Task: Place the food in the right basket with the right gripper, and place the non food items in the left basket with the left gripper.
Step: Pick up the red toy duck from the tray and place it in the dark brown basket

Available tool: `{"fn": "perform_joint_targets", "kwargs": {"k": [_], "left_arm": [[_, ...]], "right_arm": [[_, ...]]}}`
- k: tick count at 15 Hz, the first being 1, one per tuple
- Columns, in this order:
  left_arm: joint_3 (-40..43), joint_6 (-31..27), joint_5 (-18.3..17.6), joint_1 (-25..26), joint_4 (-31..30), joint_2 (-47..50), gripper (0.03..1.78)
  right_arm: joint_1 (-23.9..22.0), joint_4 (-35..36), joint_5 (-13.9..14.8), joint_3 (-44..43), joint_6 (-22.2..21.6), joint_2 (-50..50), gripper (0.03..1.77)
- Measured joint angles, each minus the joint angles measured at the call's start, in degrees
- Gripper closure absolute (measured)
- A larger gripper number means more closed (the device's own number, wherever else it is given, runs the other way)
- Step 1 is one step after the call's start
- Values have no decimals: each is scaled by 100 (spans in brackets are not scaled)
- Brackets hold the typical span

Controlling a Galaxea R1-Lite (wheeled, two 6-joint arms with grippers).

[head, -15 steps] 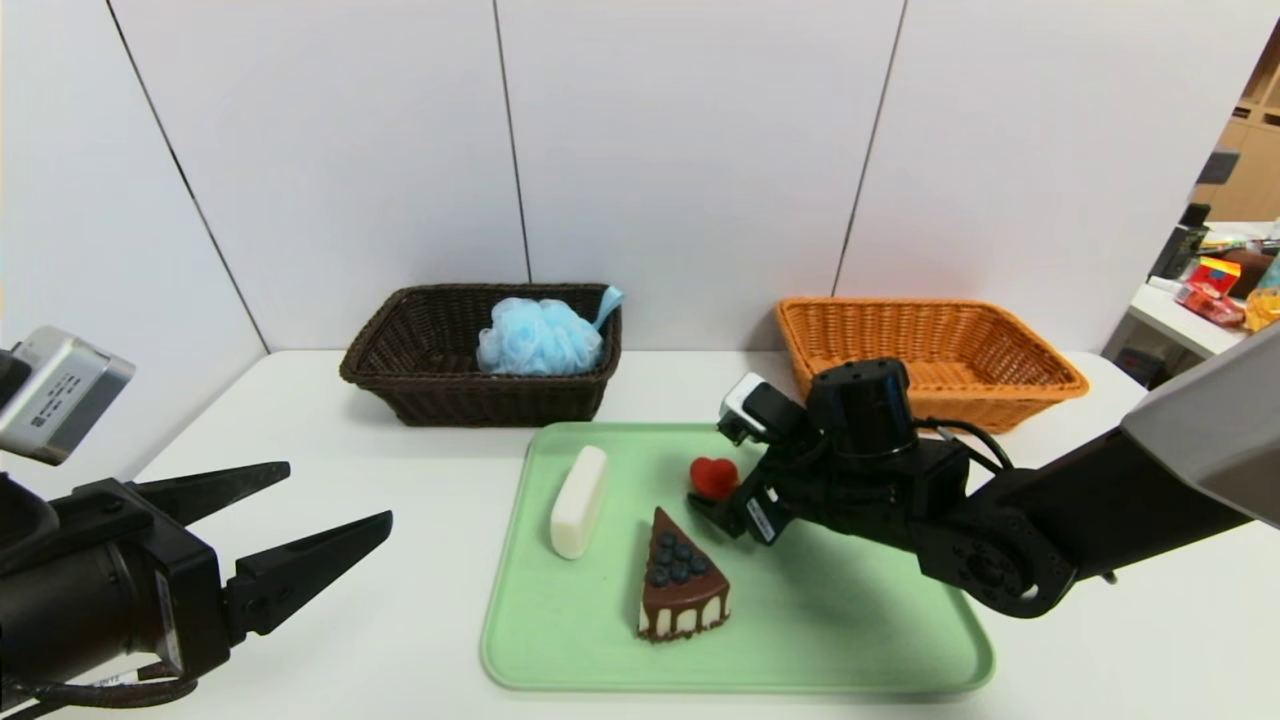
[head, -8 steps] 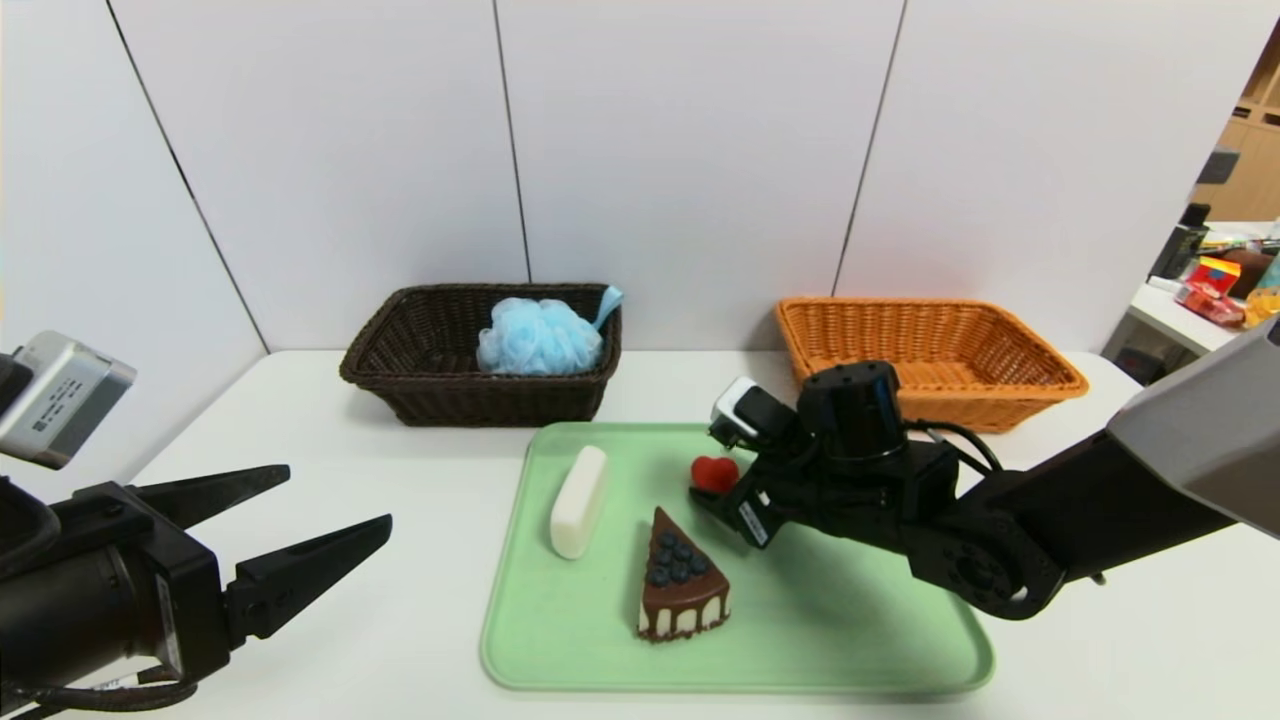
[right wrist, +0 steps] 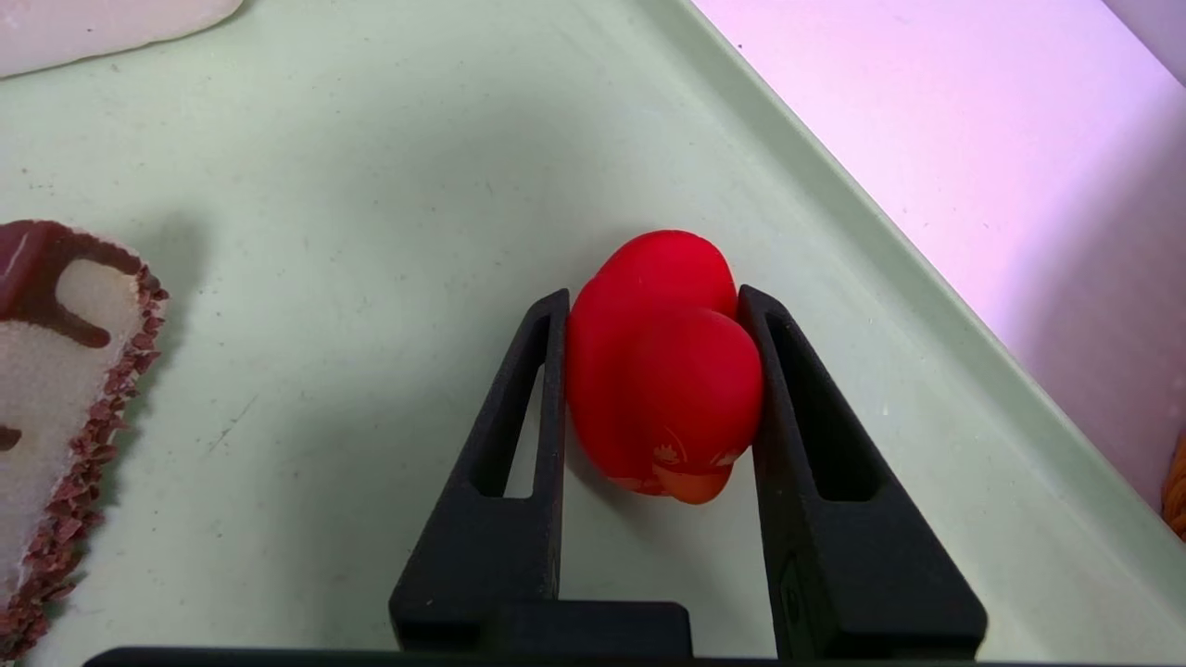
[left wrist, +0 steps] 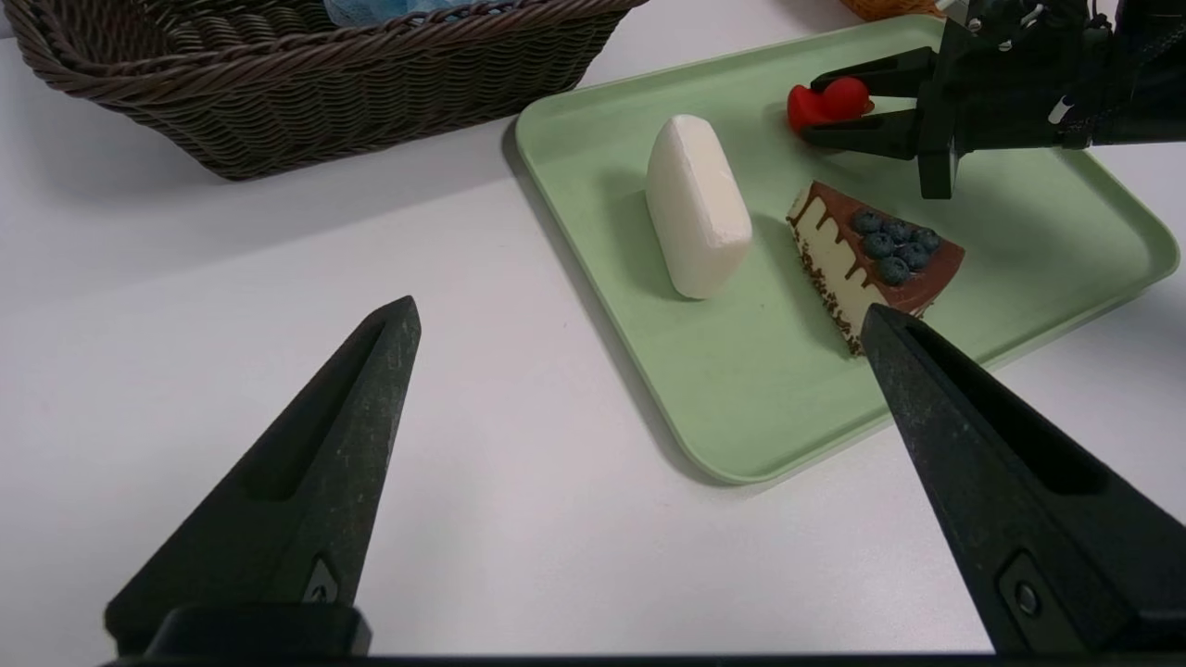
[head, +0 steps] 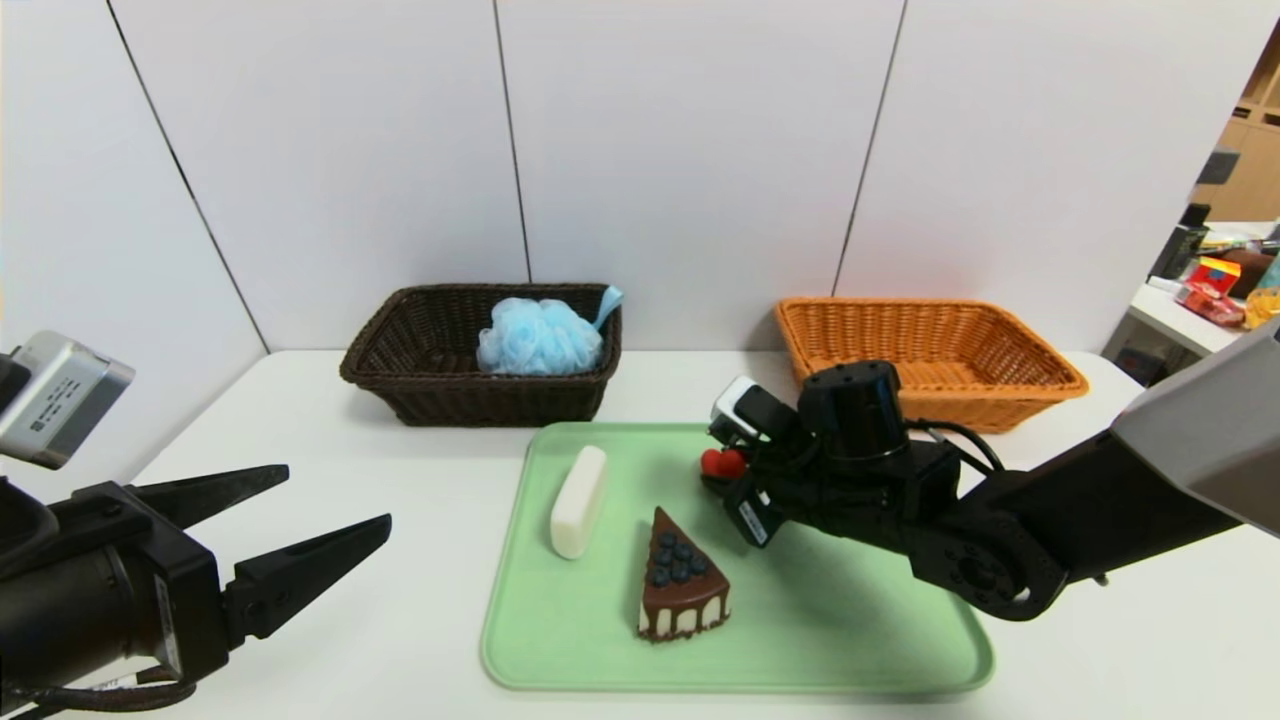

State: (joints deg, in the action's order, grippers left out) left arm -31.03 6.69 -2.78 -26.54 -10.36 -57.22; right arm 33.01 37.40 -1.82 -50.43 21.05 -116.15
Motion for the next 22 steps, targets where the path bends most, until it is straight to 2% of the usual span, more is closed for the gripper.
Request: {"fn": "perform_joint_targets", "kwargs": {"k": [6,11,17,22], "left_arm": [[10,2,-2,0,0,4,12],[0,2,-2,-2,0,4,12],[-17,0,-2,-6,-11,11,12],[2,-2,4,-5,-2,37,12]], "right_arm": [[94,-46,41,-30,13,455,132],[369,-113,157,-232,110,1067,135],[557,-763,217,-1696,160,1442,136],[599,-924,191,-3138,155,891,137]]}}
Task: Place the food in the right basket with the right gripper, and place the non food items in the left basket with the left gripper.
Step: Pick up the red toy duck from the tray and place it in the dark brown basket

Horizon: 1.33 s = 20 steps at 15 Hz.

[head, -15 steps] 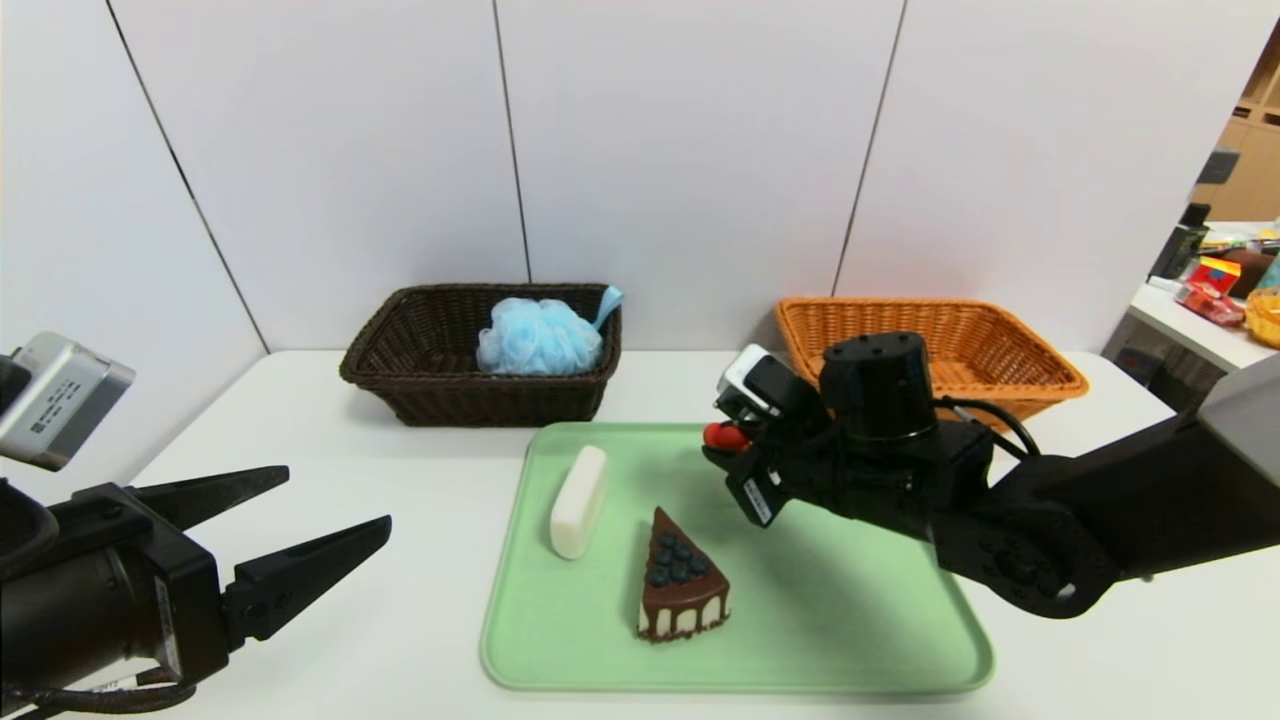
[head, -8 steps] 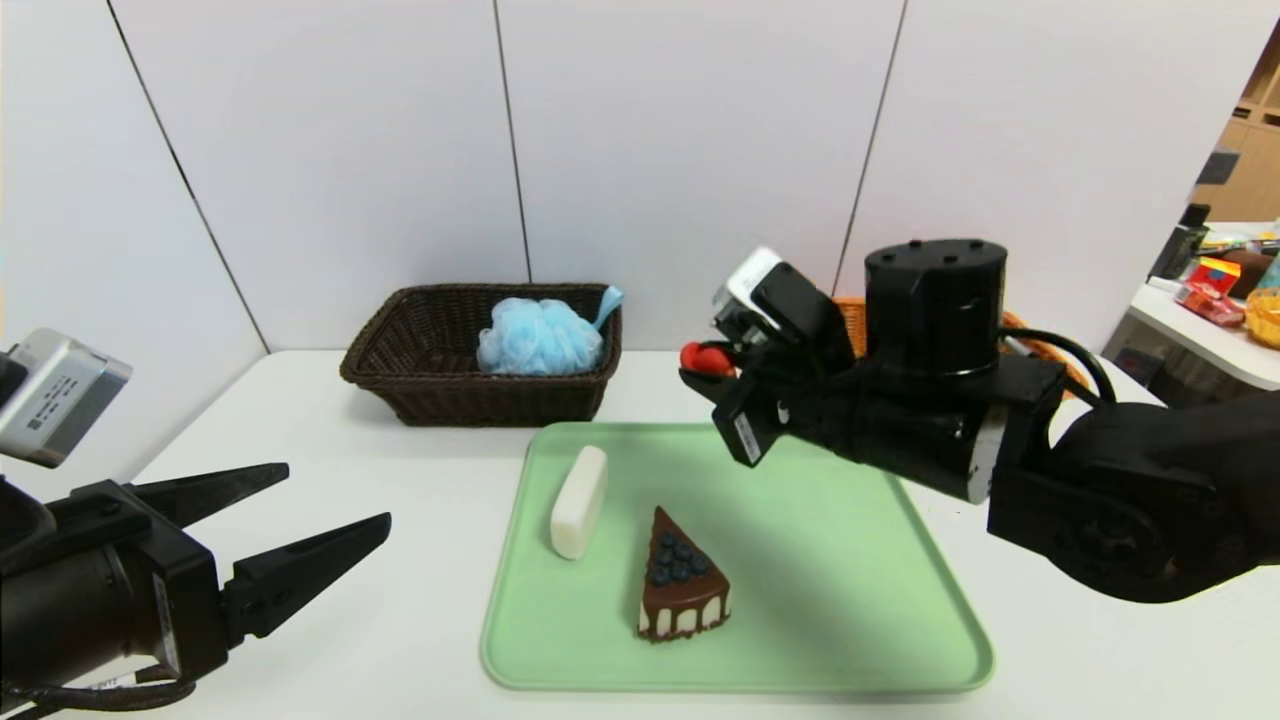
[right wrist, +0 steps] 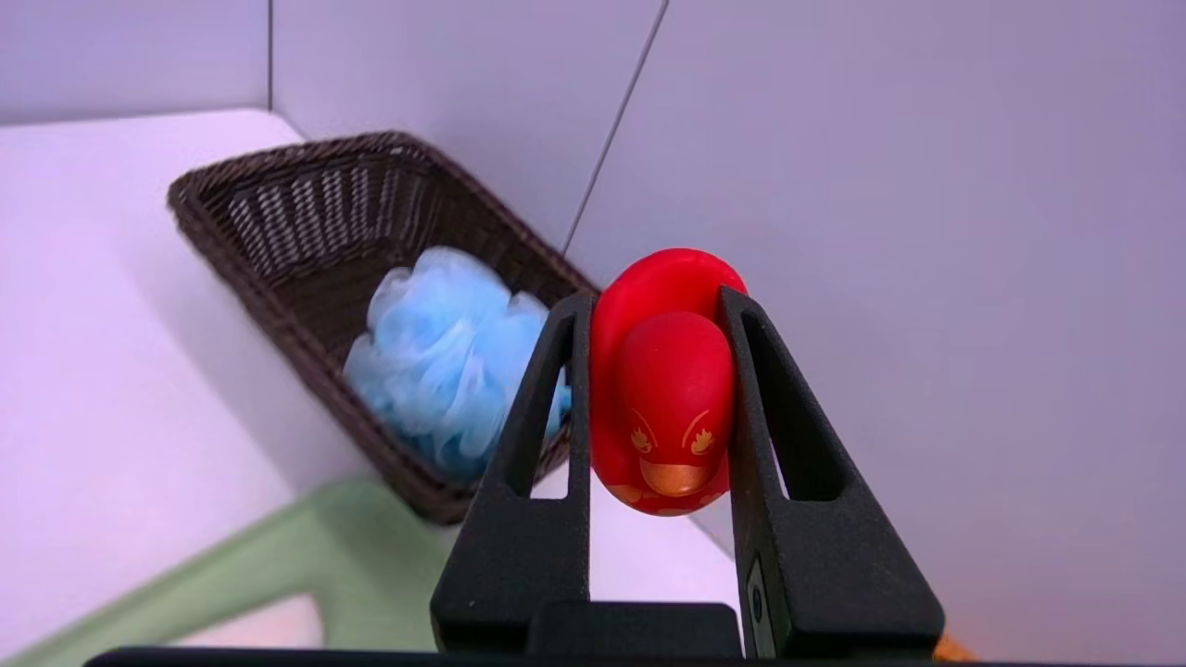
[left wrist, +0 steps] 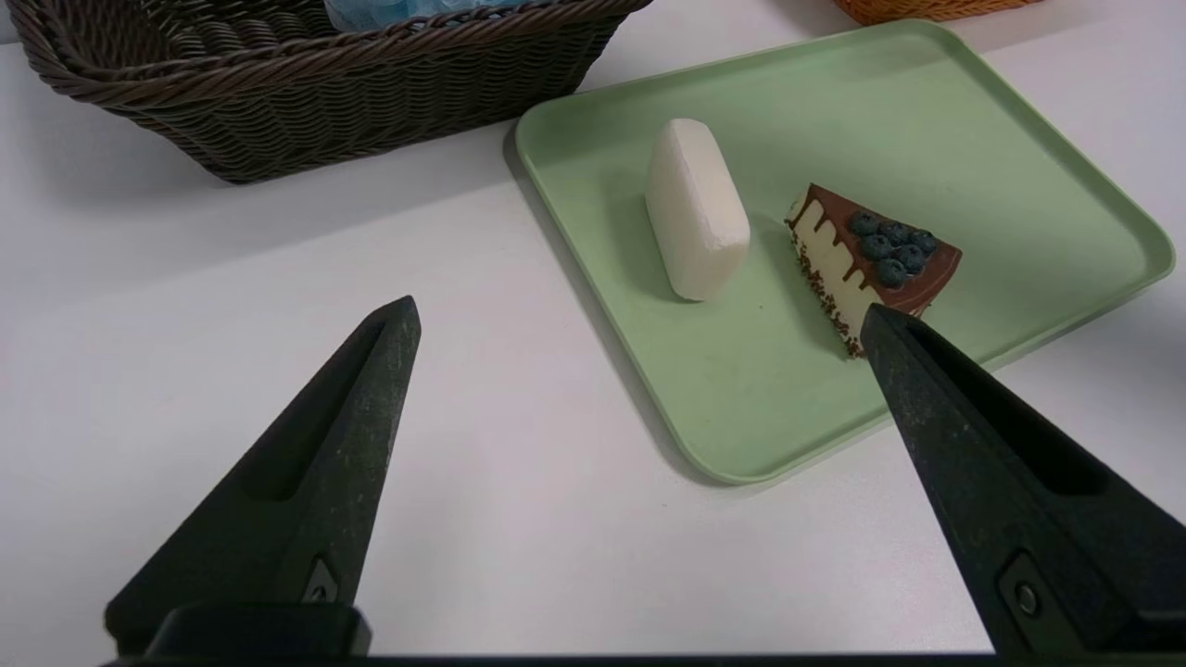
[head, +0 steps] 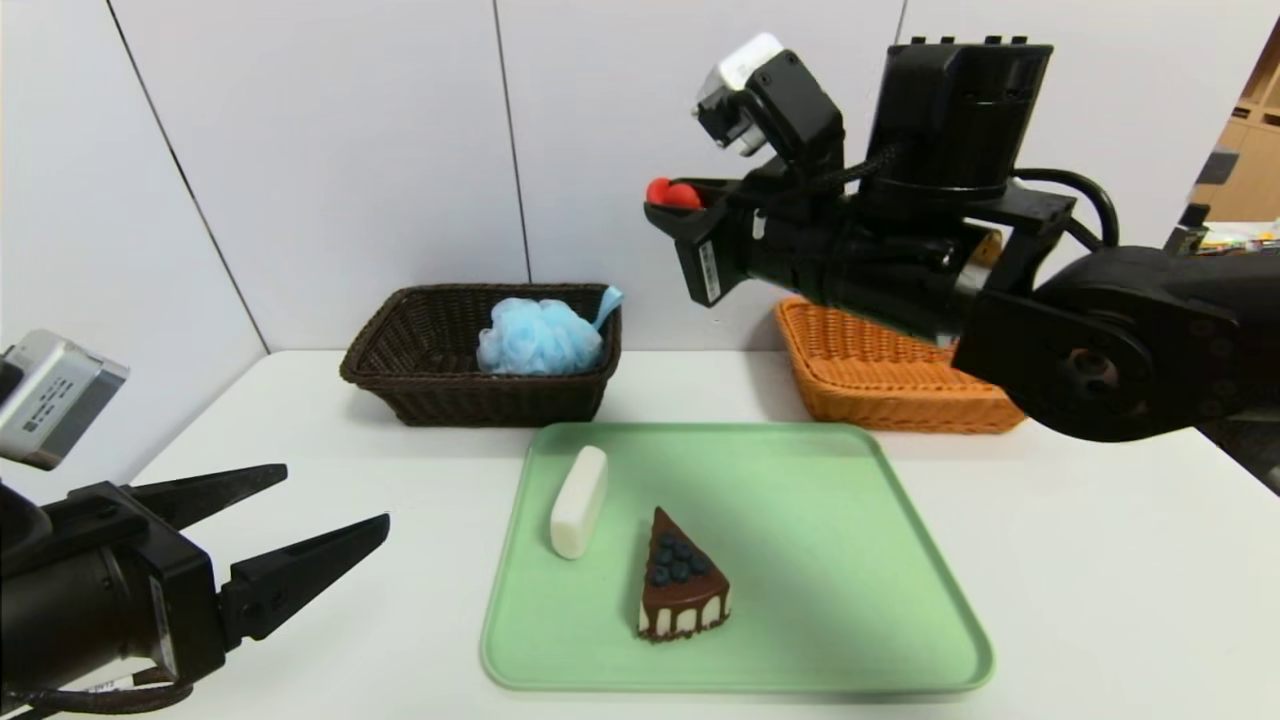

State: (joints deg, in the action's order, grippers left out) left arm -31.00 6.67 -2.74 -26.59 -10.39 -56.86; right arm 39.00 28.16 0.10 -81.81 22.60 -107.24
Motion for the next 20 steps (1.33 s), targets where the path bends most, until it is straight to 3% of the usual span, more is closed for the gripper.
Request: {"fn": "perform_joint_targets", "kwargs": {"k": [12,20], "left_arm": [[140,2,-4,2,2,22,12],[261,5,-6,2,-2,20,12]], "right_arm": [[143,-313,144,-2866,-48,-2443,139],[271,-291,229,-3043,-50,-3187,139]]}}
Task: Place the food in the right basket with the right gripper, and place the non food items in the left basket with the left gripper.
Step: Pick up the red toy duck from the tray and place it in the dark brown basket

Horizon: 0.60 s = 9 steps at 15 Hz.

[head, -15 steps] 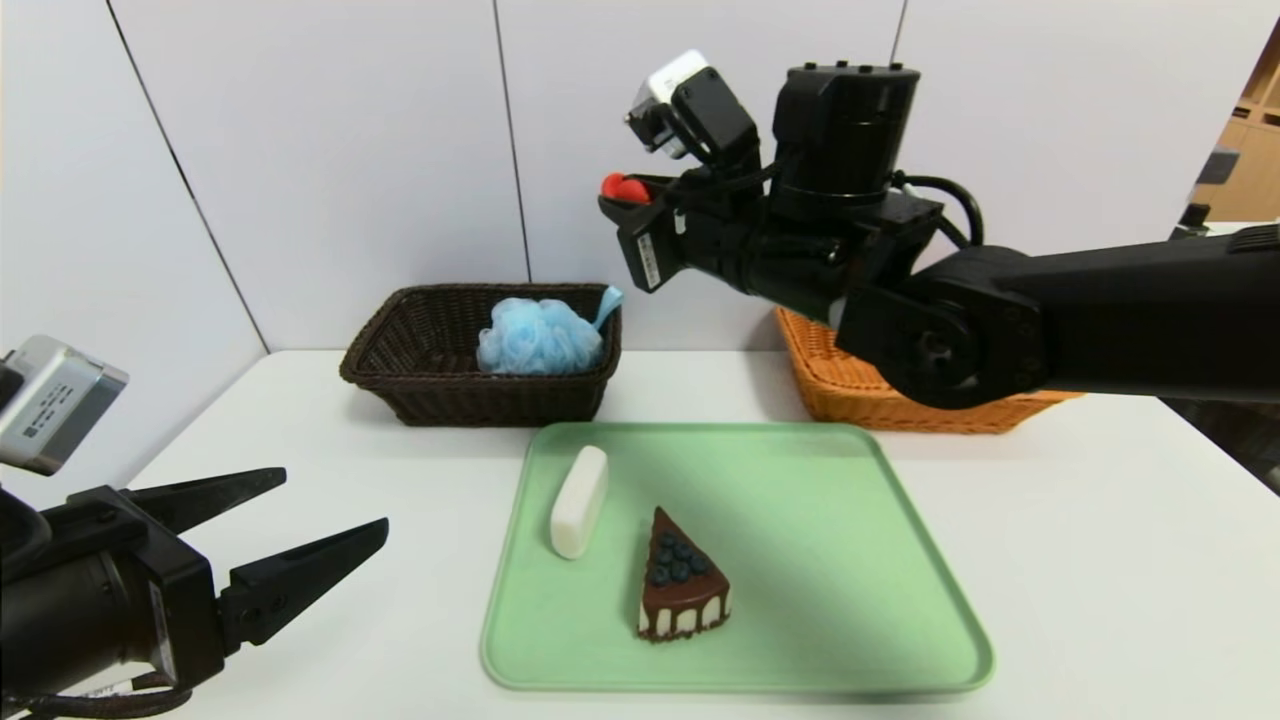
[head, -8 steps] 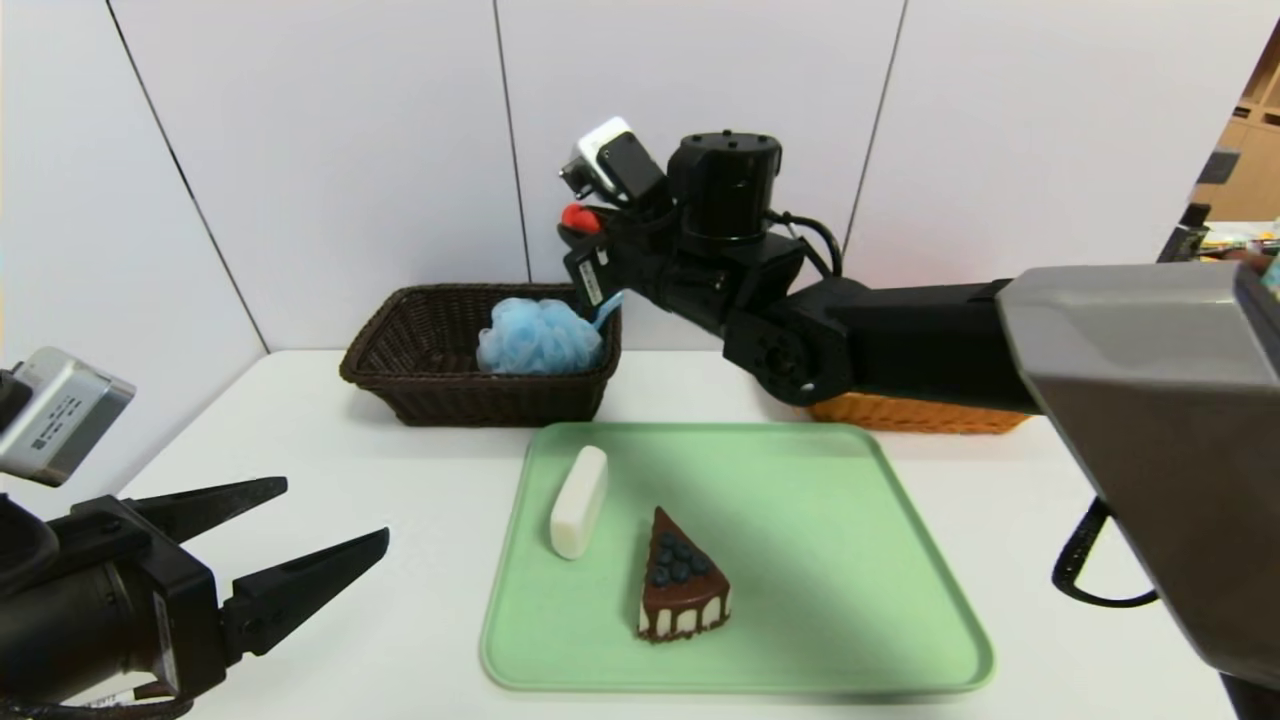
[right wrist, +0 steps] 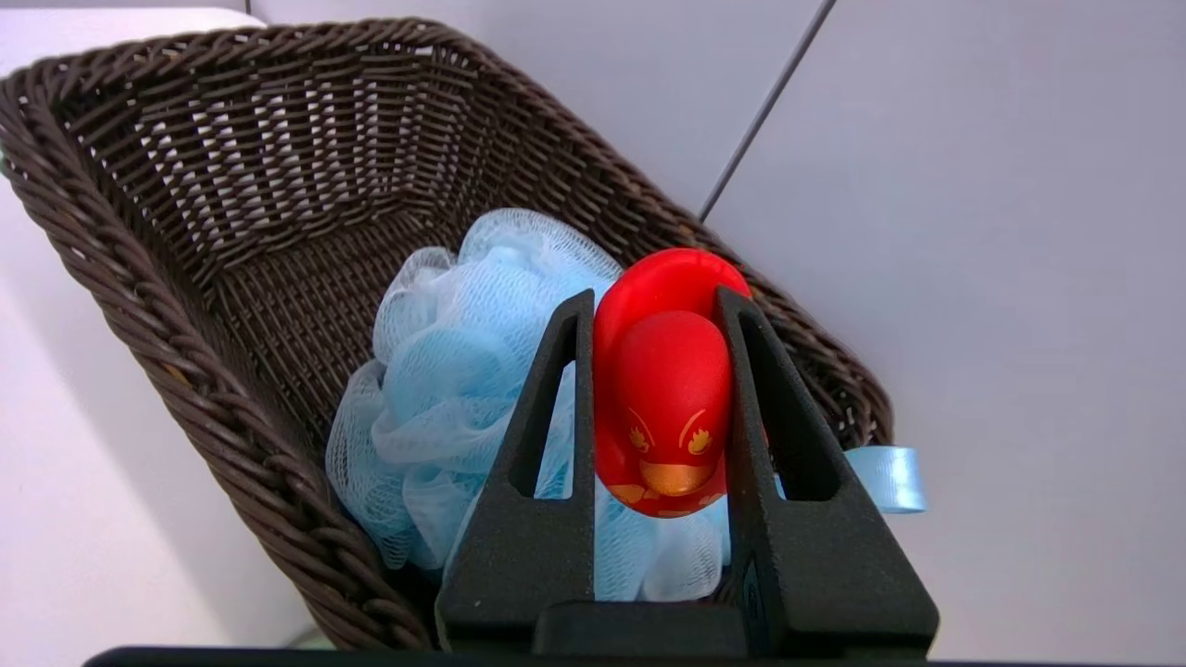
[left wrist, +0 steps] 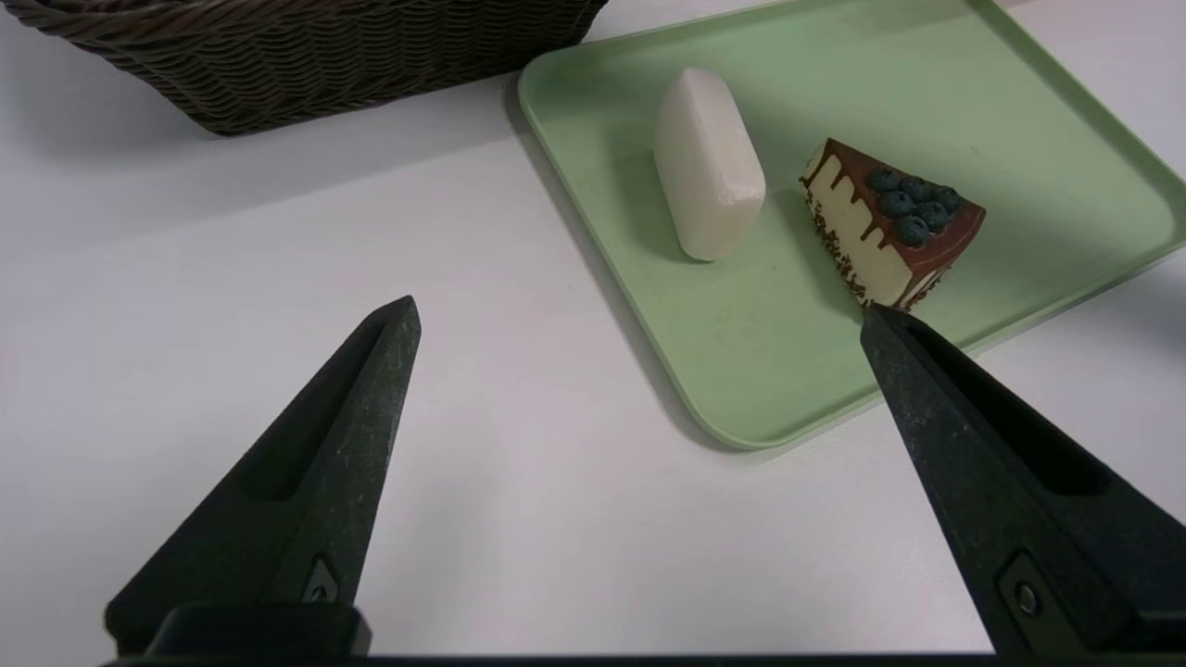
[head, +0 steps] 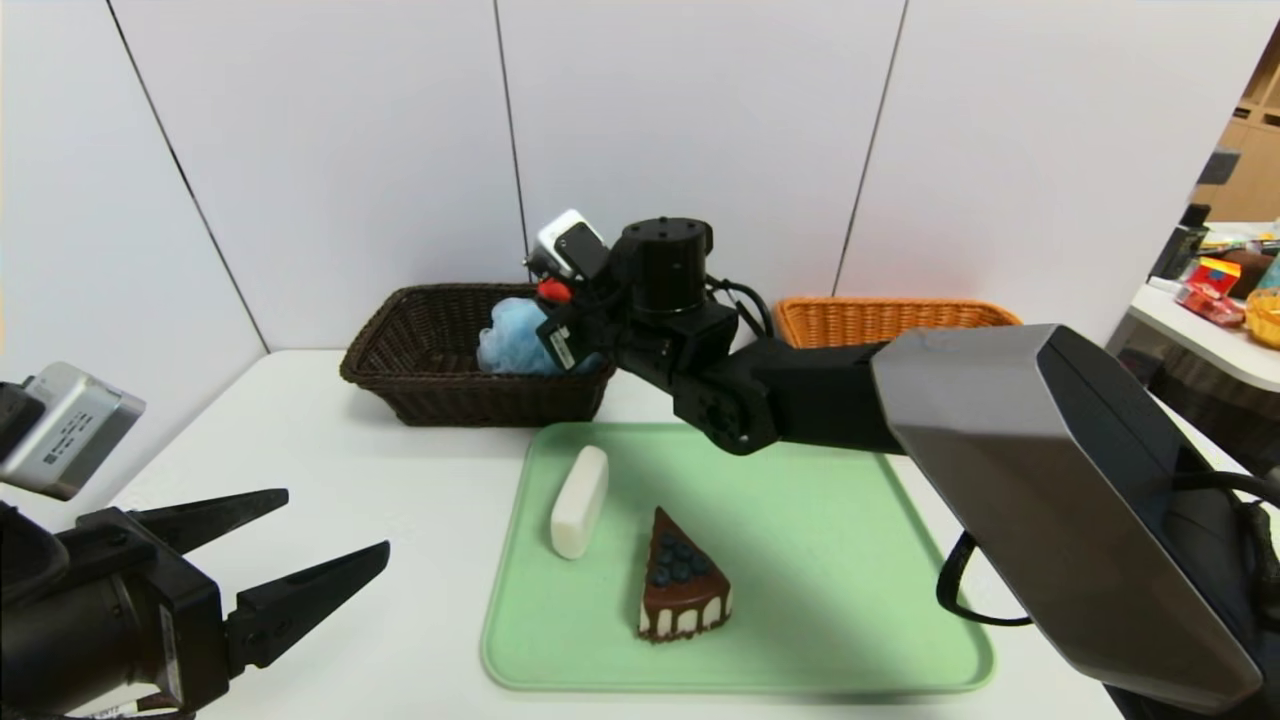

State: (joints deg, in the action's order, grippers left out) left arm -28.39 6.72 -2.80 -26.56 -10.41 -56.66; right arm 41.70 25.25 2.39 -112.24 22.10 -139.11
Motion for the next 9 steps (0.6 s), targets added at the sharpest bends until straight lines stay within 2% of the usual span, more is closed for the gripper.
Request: {"fn": "perform_joint_targets", "kwargs": {"k": [2,5,9], "left_arm": [[22,2,0,-2,0,2,12],[34,0,0,0,-4,2,12],[39,0,2,0,-6,2,12]], "right_arm": [[-1,-4,0,0,0,-39,140],[7,11,0,0,13,-59,99],[9,29,30,9,17,-54,63]]}}
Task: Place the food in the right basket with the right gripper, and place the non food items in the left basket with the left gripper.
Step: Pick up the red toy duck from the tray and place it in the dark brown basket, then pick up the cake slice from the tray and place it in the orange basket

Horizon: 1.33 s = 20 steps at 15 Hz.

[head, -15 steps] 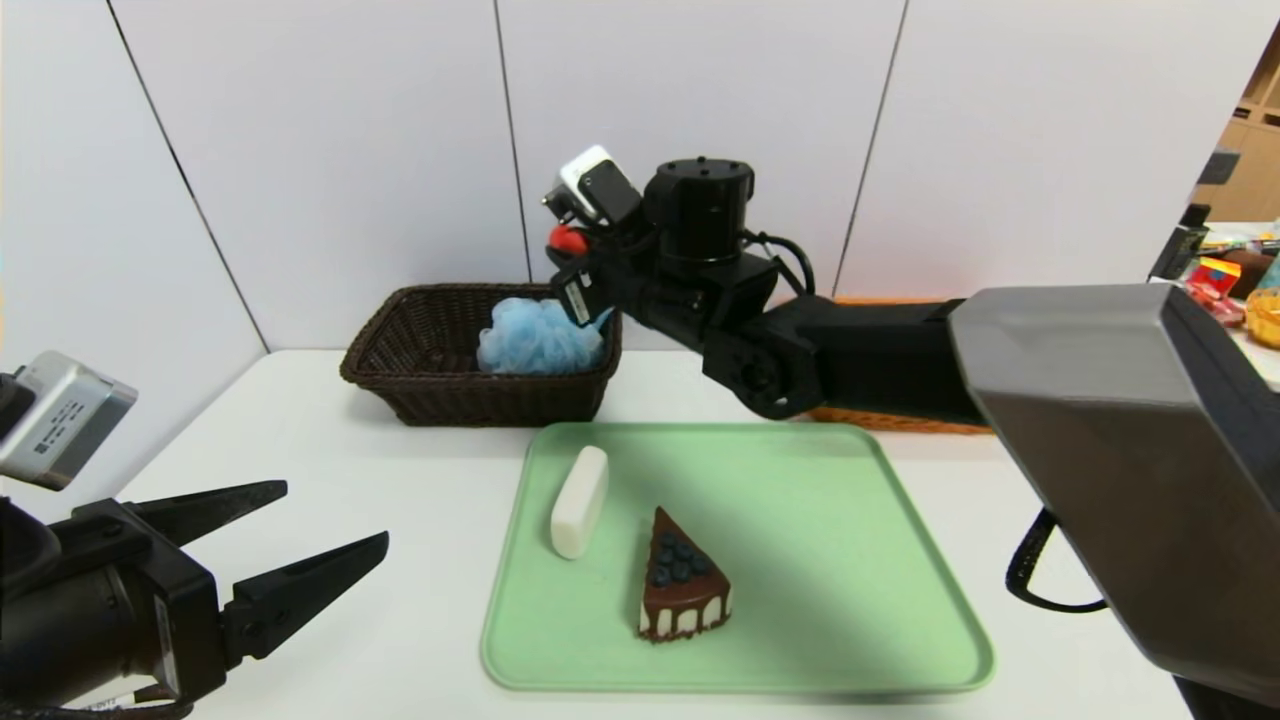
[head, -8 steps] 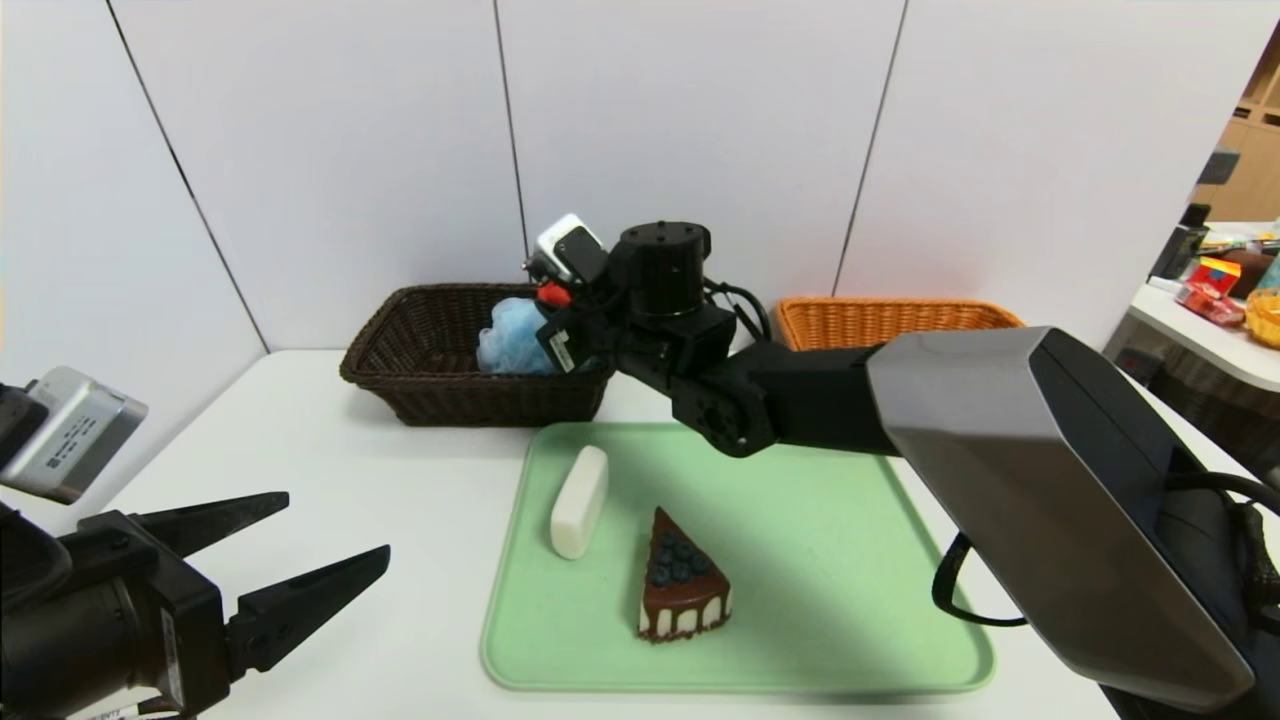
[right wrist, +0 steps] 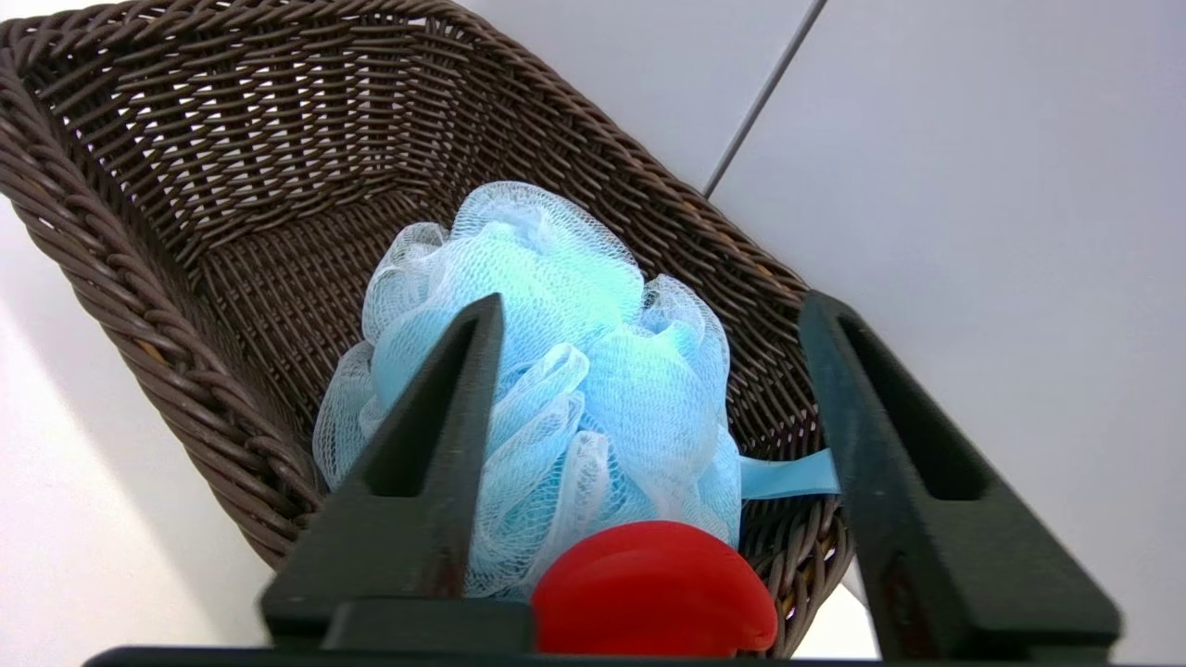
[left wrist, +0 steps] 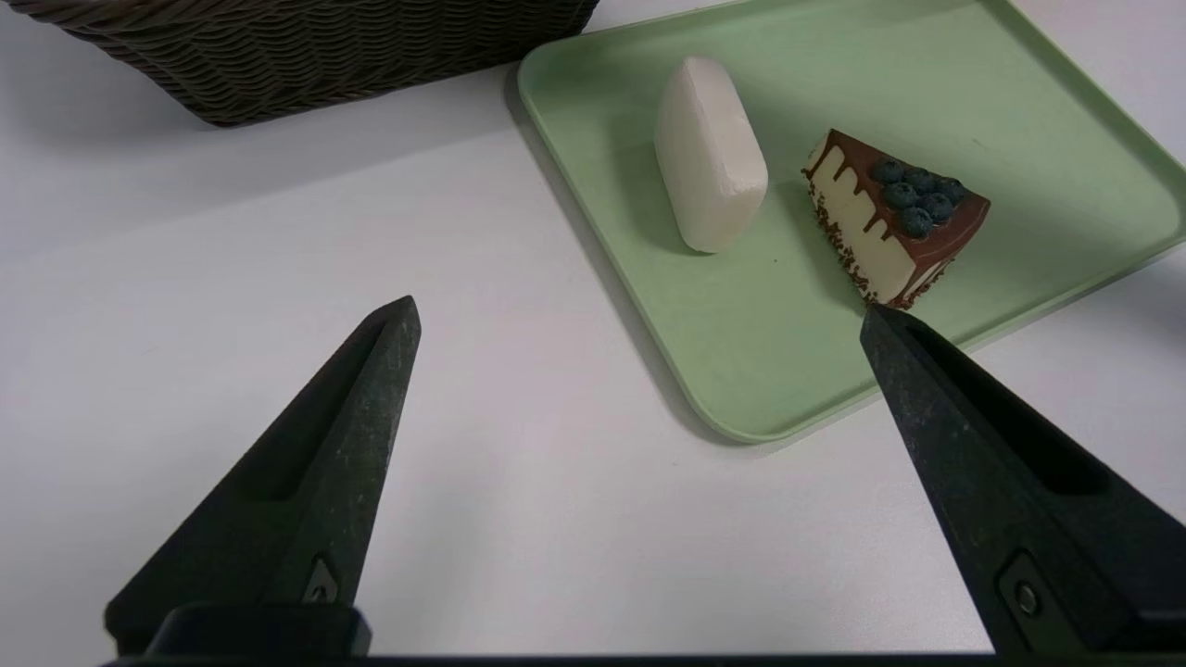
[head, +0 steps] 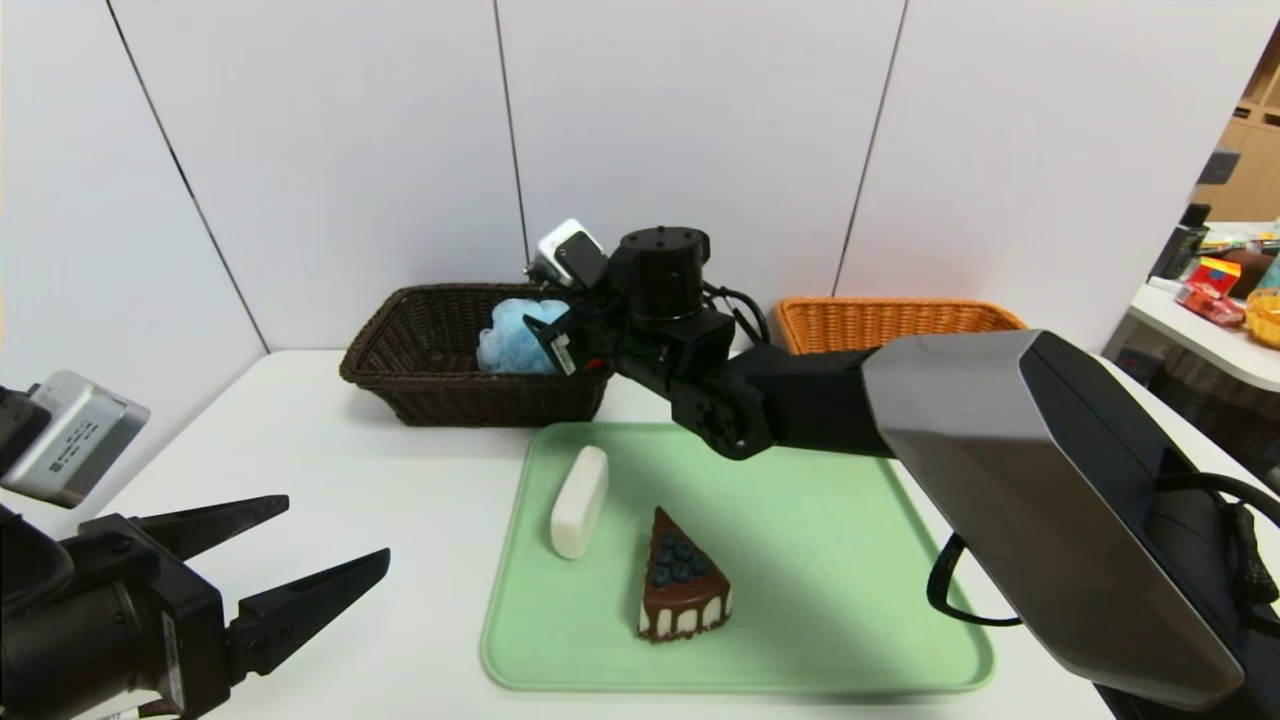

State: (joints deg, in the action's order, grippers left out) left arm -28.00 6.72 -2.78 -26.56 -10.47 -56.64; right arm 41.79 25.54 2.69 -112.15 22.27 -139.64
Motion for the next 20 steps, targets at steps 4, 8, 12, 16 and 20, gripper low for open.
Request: {"fn": "perform_joint_targets", "kwargs": {"k": [4,8,12,16,20], "left_arm": [[-7,-2,-2,0,0,0,12],[4,9,0,0,0,0,12],[2,2,0,-6,0,9,12],[0,-5,0,-6,0,63,12],[35,-88,2,-6,0,83,12]], "right_arm": [[-12,0,22,35,7,78,41],[-72,12,57,374,46,375,28],[-80,39,2,1329,168,1065,20],[-72,544,-49,2492,501,2013,16],[-72,701,-49,3341,708,2923,13]]}}
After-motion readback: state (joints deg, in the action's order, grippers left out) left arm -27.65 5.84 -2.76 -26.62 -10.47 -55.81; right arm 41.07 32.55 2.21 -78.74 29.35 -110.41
